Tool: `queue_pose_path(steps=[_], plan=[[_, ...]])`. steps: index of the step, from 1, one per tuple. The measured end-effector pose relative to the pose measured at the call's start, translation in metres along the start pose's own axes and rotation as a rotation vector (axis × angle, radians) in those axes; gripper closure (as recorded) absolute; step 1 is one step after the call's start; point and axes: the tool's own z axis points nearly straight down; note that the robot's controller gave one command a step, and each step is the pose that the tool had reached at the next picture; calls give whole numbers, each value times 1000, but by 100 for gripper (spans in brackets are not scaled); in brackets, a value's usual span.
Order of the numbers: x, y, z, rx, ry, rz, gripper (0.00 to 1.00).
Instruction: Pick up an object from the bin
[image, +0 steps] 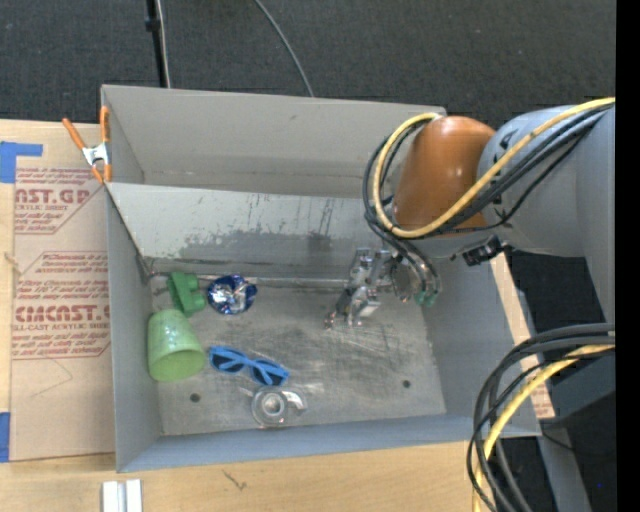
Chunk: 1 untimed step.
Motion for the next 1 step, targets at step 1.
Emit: queue_pose_path(steps=[1], plan=[[-2,0,-57,0,-2,0,100]])
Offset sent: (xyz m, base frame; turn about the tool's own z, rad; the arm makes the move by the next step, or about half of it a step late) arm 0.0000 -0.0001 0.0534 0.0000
